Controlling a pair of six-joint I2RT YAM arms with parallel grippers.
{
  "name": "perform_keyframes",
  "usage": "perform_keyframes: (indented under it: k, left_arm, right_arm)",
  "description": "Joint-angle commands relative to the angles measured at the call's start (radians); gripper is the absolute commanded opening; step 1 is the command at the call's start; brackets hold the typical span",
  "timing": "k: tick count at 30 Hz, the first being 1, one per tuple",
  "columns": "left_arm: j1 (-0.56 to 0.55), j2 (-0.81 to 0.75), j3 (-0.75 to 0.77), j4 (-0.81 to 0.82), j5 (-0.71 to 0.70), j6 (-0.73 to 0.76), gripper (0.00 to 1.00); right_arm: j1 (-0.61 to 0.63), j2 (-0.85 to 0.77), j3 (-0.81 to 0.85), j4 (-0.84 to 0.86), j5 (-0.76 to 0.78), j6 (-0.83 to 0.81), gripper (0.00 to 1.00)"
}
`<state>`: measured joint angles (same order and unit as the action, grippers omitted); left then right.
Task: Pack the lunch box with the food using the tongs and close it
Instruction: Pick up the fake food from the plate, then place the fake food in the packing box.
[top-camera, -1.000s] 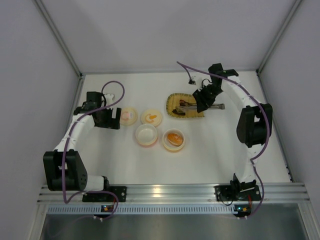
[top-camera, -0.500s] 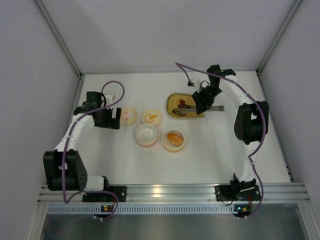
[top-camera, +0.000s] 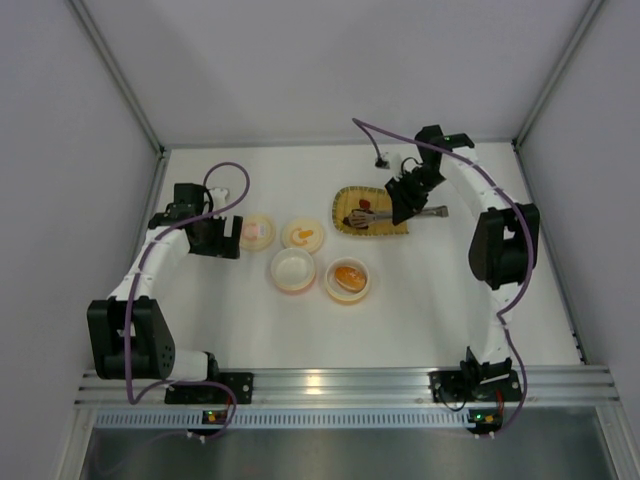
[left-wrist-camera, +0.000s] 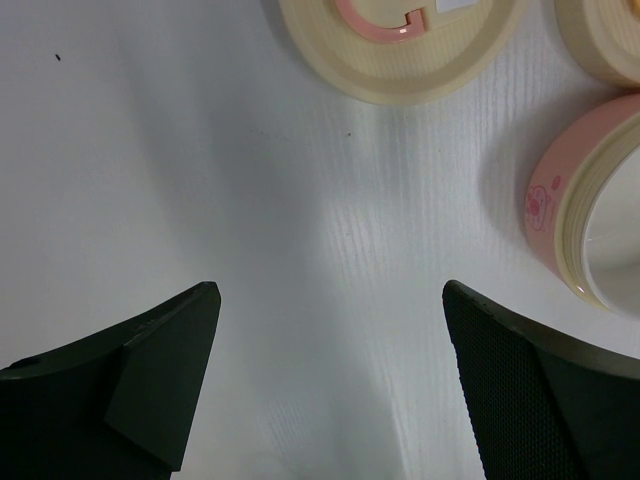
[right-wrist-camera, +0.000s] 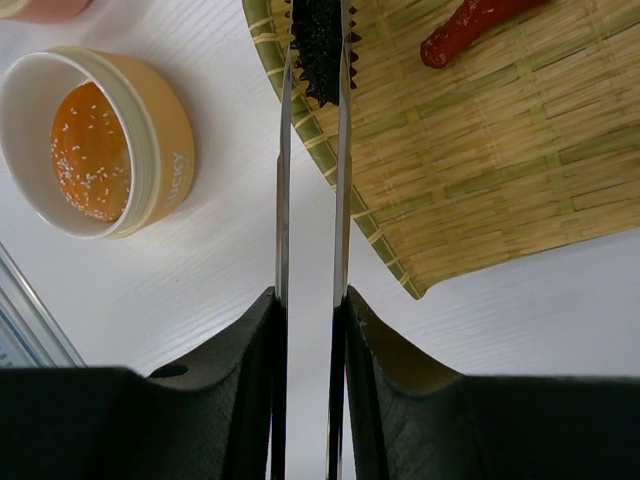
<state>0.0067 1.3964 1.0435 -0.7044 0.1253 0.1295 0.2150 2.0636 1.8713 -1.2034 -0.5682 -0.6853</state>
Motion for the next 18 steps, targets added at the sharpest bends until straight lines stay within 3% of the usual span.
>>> perform_keyframes:
  k: [1, 12, 18]
  left_arm:
    - [-0.001, -0.011, 0.007, 0.026, -0.010, -0.004, 0.98]
    - [-0.001, -0.004, 0.030, 0.006, 0.023, -0.016, 0.98]
    - [0.126, 0.029, 0.062, -0.030, 0.212, -0.022, 0.98]
  right_arm:
    - [-0.008, -0.086, 0.071, -0.041, -0.065, 0.003, 0.14]
    - [0.024, -0.201, 0.094, 0.007, -0.102, 0.064, 0.11]
    - [0.181, -0.348, -0.052, 0.122, -0.067, 0.124, 0.10]
